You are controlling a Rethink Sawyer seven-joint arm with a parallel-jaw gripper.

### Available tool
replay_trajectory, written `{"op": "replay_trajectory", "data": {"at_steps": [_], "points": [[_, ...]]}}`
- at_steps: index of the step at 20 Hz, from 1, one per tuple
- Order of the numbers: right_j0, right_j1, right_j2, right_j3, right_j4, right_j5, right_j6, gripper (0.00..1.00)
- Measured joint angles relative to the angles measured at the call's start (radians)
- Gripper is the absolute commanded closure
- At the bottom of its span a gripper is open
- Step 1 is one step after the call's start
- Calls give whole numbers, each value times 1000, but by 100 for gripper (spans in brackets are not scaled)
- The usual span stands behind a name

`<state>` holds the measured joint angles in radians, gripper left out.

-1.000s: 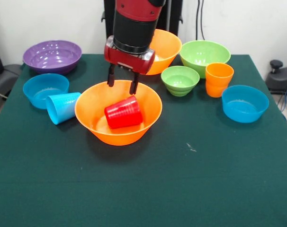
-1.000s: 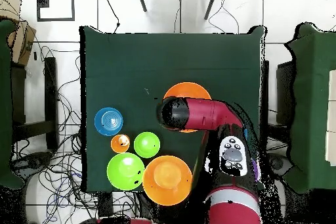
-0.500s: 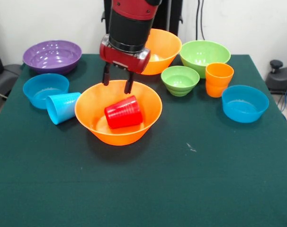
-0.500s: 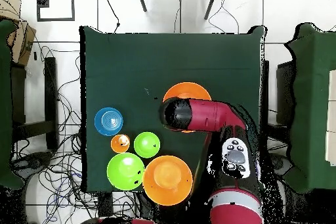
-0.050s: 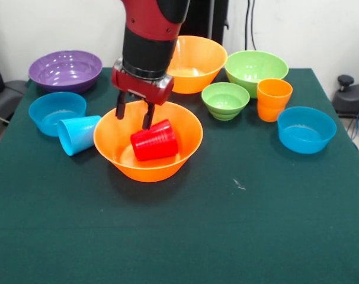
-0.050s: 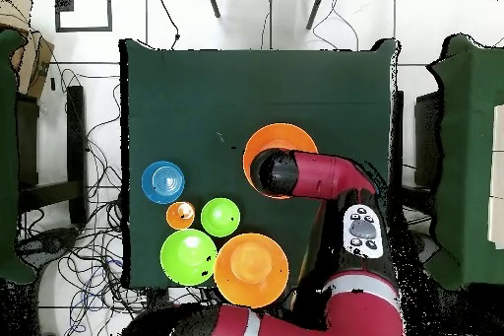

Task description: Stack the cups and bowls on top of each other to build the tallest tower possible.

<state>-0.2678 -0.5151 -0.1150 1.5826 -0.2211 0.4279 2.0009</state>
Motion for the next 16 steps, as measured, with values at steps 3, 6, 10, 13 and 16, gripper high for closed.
{"op": "replay_trajectory", "data": {"at_steps": [3, 6, 10, 13, 16], "points": [[1, 19, -2, -5, 0, -2, 0, 0], [3, 26, -3, -8, 1, -2, 0, 0], [12, 35, -7, -10, 4, -2, 0, 0], [18, 35, -9, -10, 9, -2, 0, 0], [27, 34, -12, -10, 18, -2, 0, 0]]}}
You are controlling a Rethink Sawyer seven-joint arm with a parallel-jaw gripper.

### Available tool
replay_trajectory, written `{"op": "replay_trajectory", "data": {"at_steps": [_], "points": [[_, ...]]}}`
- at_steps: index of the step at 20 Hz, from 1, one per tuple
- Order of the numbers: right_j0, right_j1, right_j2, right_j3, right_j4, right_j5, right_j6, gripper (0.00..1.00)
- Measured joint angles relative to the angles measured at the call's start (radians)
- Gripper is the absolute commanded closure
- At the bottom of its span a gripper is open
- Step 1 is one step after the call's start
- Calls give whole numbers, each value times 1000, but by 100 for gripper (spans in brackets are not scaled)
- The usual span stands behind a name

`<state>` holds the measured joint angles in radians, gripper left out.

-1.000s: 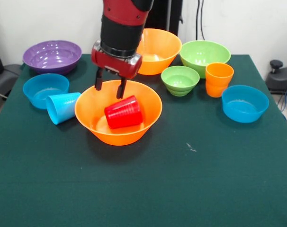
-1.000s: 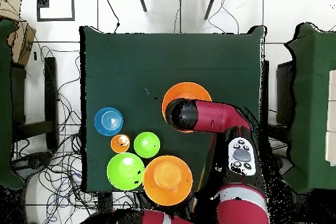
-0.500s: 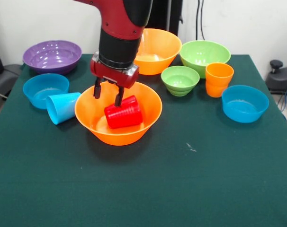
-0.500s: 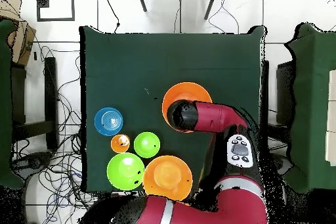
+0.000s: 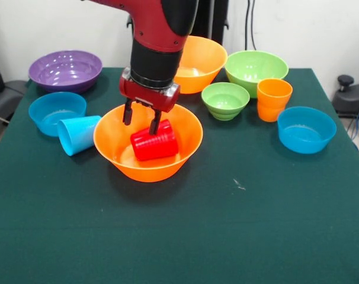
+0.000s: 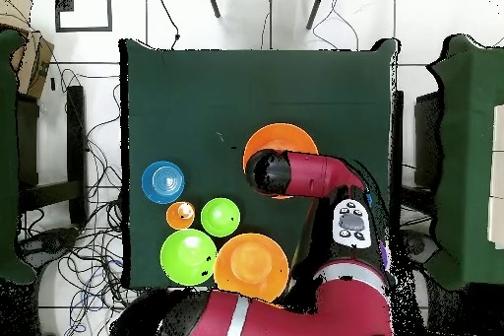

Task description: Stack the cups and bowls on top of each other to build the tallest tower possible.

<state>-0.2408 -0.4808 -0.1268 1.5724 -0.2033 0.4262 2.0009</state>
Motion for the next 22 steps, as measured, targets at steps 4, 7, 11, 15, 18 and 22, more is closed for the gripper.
{"op": "replay_trajectory", "data": {"at_steps": [4, 7, 11, 15, 18, 22], "points": [[9, -2, -1, 0, 8, 0, 0, 0], [16, -5, -1, 0, 14, 0, 0, 0], [22, -6, -5, -1, 22, 0, 0, 0], [29, -6, -11, -1, 31, 0, 0, 0], [35, -6, -15, -1, 37, 0, 0, 0], [54, -7, -29, 0, 45, 0, 0, 0]]}}
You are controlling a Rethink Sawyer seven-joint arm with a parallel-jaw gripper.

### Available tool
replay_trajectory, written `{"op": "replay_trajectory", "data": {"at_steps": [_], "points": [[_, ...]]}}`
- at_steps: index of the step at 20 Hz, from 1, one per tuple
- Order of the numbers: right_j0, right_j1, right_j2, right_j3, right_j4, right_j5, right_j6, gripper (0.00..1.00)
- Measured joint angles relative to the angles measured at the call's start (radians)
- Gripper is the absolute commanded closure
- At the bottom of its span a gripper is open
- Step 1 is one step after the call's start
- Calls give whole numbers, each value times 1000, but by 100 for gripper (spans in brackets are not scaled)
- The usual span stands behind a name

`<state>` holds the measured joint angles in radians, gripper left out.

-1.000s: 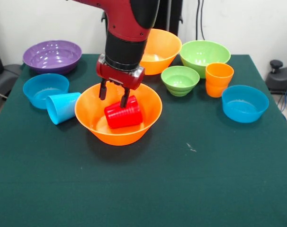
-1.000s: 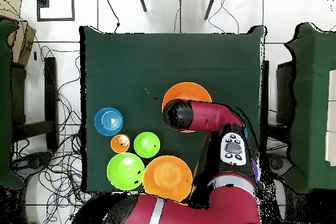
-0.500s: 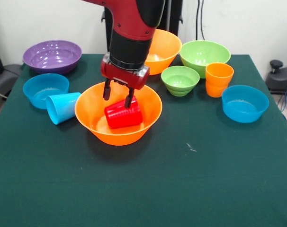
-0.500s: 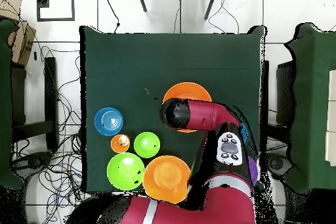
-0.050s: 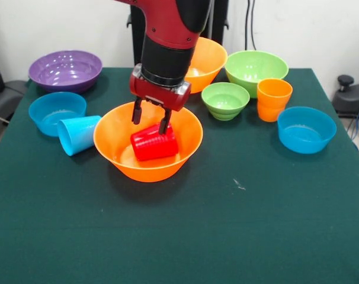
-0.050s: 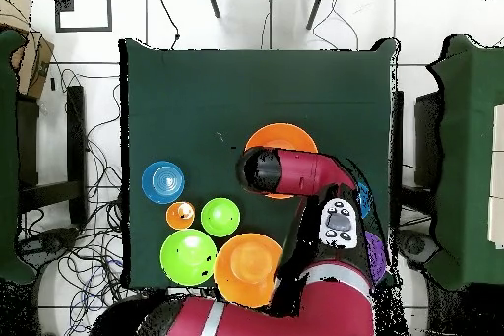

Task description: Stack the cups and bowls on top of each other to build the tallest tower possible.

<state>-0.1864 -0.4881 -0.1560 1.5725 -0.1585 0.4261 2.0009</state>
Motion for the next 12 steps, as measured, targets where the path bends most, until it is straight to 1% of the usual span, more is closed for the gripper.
{"op": "replay_trajectory", "data": {"at_steps": [8, 12], "points": [[25, -14, -17, 25, 3, -10, 0, 0], [34, -16, -28, 46, 3, -50, 0, 0]]}}
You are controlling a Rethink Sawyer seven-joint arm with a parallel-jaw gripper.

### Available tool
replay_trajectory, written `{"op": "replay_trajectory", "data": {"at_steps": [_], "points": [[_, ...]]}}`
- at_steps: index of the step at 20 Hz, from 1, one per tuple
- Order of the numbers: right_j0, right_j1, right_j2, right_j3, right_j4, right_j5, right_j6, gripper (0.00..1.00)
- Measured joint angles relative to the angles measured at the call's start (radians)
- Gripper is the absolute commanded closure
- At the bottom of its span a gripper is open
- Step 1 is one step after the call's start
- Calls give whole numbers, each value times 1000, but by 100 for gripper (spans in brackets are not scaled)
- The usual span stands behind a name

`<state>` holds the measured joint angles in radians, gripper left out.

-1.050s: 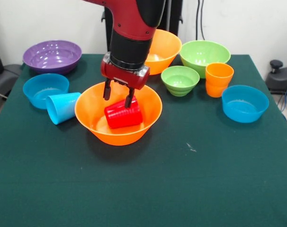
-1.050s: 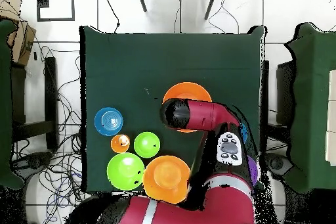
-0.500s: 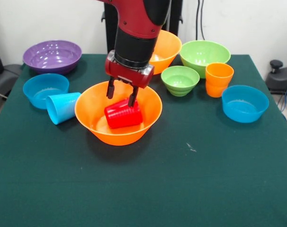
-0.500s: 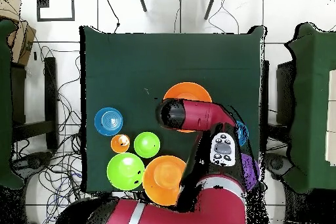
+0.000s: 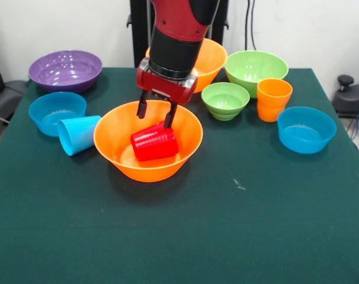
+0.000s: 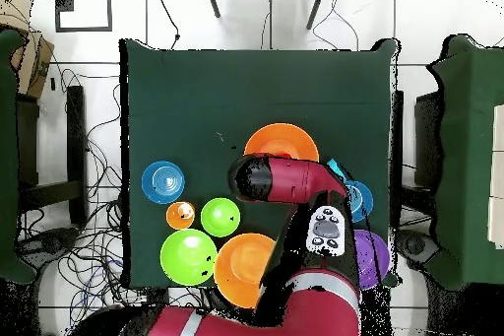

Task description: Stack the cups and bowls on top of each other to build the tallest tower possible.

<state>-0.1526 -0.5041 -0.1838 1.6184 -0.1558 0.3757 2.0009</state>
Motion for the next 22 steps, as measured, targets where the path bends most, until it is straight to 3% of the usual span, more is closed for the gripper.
{"op": "replay_trajectory", "data": {"at_steps": [10, 22], "points": [[11, -17, -12, 48, 12, -30, 0, 0], [10, -187, -12, 219, 68, -30, 0, 0]]}}
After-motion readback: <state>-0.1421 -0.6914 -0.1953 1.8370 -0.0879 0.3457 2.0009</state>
